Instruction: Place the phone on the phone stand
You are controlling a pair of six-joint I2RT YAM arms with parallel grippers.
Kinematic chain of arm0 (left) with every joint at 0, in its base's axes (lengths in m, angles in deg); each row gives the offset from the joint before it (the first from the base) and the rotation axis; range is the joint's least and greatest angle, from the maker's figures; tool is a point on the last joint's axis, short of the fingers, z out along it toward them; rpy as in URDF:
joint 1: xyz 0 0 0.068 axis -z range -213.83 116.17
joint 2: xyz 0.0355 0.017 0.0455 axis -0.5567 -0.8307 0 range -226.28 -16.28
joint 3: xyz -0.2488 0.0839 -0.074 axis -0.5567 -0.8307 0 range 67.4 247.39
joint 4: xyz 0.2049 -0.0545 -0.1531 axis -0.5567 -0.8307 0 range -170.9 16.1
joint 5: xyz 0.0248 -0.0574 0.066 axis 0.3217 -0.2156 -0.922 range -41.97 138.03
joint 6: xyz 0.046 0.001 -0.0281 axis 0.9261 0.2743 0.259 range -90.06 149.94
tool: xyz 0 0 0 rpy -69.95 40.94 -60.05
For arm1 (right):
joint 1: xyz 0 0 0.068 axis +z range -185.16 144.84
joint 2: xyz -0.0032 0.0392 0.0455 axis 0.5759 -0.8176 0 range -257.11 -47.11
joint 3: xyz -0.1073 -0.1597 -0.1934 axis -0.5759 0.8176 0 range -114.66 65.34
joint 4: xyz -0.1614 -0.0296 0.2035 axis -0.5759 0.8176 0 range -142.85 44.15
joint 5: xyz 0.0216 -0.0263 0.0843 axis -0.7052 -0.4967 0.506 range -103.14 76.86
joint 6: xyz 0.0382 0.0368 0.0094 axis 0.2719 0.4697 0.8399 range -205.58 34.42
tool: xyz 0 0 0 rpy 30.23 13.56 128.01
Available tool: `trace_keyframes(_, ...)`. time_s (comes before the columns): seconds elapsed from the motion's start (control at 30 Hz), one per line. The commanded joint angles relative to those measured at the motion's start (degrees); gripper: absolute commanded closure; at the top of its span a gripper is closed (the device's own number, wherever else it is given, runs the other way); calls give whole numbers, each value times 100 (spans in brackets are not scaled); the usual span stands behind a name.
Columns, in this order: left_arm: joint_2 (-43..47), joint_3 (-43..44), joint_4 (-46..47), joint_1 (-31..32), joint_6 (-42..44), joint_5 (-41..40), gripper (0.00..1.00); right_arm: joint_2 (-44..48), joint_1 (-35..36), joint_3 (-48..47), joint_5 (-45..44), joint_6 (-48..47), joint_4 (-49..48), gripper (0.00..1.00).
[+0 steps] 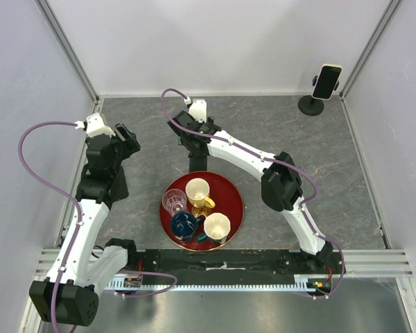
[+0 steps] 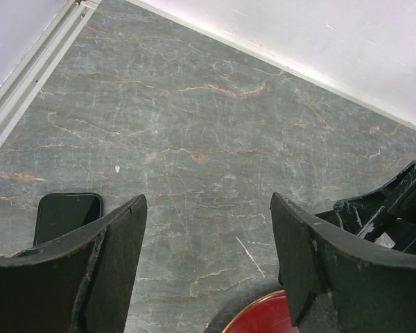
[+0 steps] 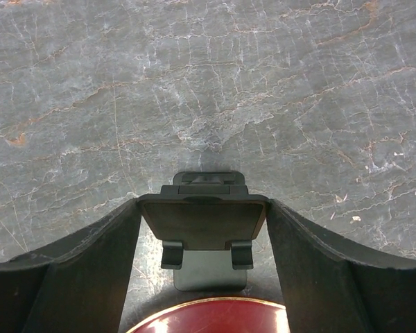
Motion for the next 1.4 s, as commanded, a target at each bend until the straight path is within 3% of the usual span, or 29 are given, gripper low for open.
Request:
trace_keyframes(0.0,67,123,230,-29,-118,90,22,-9,-9,-2,-32,-81,-156,21)
trace_keyframes(0.1,84,123,230,-29,-118,108,22,-9,-9,7,-68,-152,-173,28)
trace_keyframes(0.2,84,123,230,-29,-127,134,23,9,-9,77,-234,-204,-252,50)
trace_keyframes(0.23,76,123,221,-29,-127,152,23,61,-27,173,-374,-318,-348,68)
trace_keyframes(0.33,102,132,230,-29,-144,204,23,262,-123,541,-839,-537,-637,100)
trace_keyframes(0.53,172,123,221,-38,-206,336,24,1368,-824,2454,-702,-1916,-2603,100)
trace_keyframes(0.7,181,114,221,-29,-276,494,24,1871,-1836,3100,-261,-2744,-3152,100)
trace_keyframes(0.93,84,132,212,-29,-355,679,25,1468,-3514,2803,994,-3140,-3645,100)
trace_keyframes(1.1,-56,167,239,-29,-364,855,27,977,-3964,2136,1373,-3509,-3935,100)
trace_keyframes(1.23,-179,176,239,-29,-381,969,28,721,-4359,1800,2397,-3614,-4127,100)
trace_keyframes(1.37,-328,202,256,-29,-416,1118,29,475,-4527,1624,2753,-3632,-4260,100)
